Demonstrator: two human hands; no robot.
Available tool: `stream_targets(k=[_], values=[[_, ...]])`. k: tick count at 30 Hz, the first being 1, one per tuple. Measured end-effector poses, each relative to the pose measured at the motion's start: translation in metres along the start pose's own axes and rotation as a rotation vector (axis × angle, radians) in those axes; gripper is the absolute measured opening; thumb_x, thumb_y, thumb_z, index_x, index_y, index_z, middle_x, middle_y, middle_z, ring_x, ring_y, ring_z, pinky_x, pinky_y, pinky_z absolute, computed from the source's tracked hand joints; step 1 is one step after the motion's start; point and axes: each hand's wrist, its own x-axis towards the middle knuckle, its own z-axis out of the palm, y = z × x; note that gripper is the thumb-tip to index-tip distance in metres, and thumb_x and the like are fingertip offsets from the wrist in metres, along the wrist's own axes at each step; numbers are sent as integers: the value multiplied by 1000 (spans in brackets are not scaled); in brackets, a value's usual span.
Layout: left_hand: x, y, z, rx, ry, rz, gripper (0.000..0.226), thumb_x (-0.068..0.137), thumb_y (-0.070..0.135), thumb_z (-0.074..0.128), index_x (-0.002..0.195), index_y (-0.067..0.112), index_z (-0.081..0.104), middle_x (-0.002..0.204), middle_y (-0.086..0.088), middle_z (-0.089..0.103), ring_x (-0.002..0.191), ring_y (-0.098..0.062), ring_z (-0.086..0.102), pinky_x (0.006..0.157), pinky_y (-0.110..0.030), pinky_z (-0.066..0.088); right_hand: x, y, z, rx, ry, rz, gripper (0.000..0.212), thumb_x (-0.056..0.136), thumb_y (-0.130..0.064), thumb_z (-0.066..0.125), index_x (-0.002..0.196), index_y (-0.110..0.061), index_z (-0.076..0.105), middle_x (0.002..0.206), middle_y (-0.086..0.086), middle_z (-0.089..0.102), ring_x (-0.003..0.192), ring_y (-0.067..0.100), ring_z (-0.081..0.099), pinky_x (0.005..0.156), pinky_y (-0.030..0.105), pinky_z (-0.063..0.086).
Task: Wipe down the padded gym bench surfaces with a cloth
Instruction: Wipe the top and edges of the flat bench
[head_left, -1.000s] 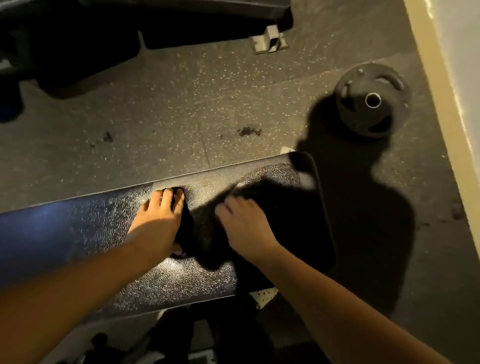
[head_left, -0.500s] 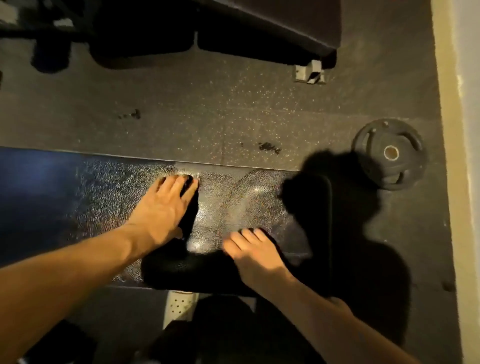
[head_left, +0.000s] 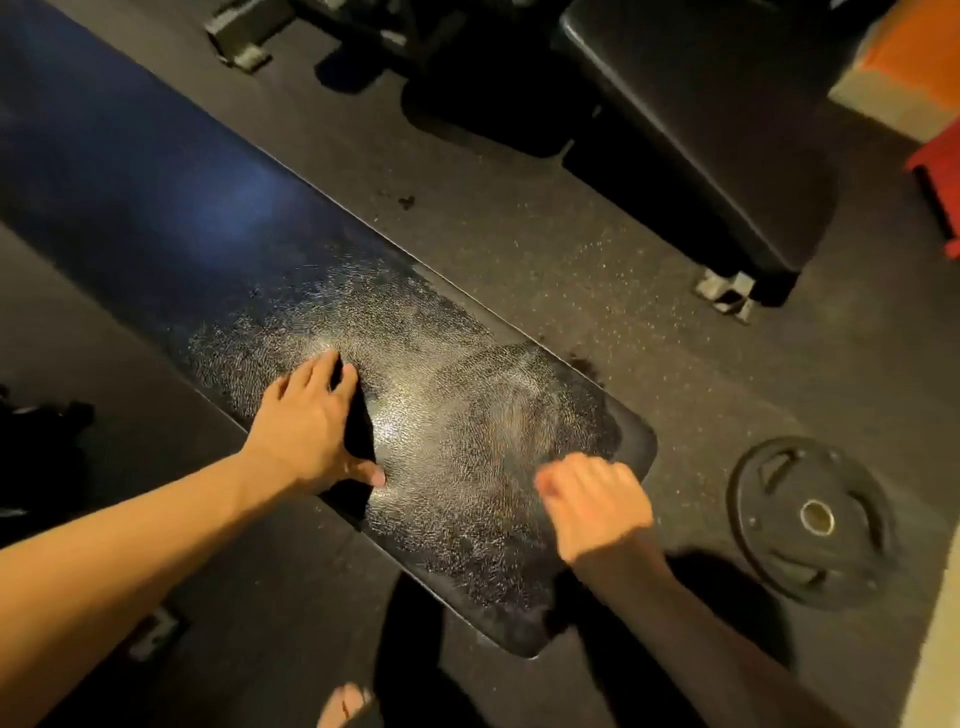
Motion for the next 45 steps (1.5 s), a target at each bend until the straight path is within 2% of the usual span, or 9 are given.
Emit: stream_targets(k=[3, 9, 17, 21, 25, 30, 36, 40, 45], values=[[1, -3, 6, 7, -1, -4, 151, 54, 90, 67, 163, 13, -2, 171, -11, -10, 158, -30, -4, 127, -50, 9, 58, 29, -1, -40, 84, 65, 8, 92, -13, 55, 92, -18, 61, 86, 0, 57, 80, 30, 58, 73, 41, 37], [4, -10, 21, -4, 60, 32, 154, 45, 97, 55, 164, 17, -1, 171, -7, -5, 158, -28, 3, 127, -47, 15, 209, -46, 36, 86, 138, -61, 7, 96, -13, 61, 103, -15, 60, 102, 4, 63, 93, 29, 62, 82, 47, 50], [1, -21, 29, -53, 145, 113, 151, 41, 102, 56, 163, 22, 17, 168, 0, 16, 152, -26, 23, 118, -50, 35, 40, 66, -1, 112, 89, -177, 5, 97, -23, 65, 99, -25, 61, 96, -15, 61, 87, 8, 59, 76, 15, 41], [4, -24, 35, -75, 184, 126, 158, 29, 106, 41, 160, 20, 22, 165, -1, 21, 150, -26, 25, 117, -46, 37, 64, 57, 4, 73, 126, -163, 10, 97, -22, 62, 96, -28, 54, 95, -17, 57, 87, 10, 58, 73, 28, 41], [14, -28, 44, -117, 200, 118, 163, 26, 111, 37, 162, 23, 17, 167, -3, 17, 152, -27, 21, 122, -43, 30, 193, 11, 26, 20, 115, -120, 13, 97, -17, 56, 91, -24, 48, 97, -7, 56, 90, 24, 58, 72, 35, 40], [20, -30, 49, -199, 146, 100, 146, 49, 93, 60, 164, 30, -4, 171, 4, -12, 158, -24, -5, 129, -47, 10, 301, -41, 44, -144, 105, -98, 15, 92, -7, 56, 103, -16, 51, 110, 9, 61, 98, 35, 60, 72, 40, 42], [7, -17, 31, -166, 91, 52, 139, 64, 80, 74, 164, 25, -4, 172, 3, -10, 159, -26, -2, 127, -49, 13, 162, 0, 30, 96, 144, -231, 13, 96, -13, 56, 94, -24, 50, 100, -4, 59, 90, 22, 57, 77, 41, 48], [2, -21, 39, -185, 120, 91, 138, 65, 82, 69, 164, 23, -6, 172, -1, -12, 159, -26, -3, 128, -48, 10, 45, 52, 7, 47, 86, -281, 19, 97, -16, 63, 97, -32, 51, 95, -21, 52, 86, 3, 51, 73, 21, 40], [9, -25, 47, -207, 126, 109, 143, 54, 90, 60, 164, 25, -6, 171, -1, -14, 158, -26, -7, 128, -51, 5, 99, 30, 12, -37, 117, -300, 8, 99, -21, 60, 98, -25, 53, 98, -8, 55, 90, 18, 57, 75, 33, 45]])
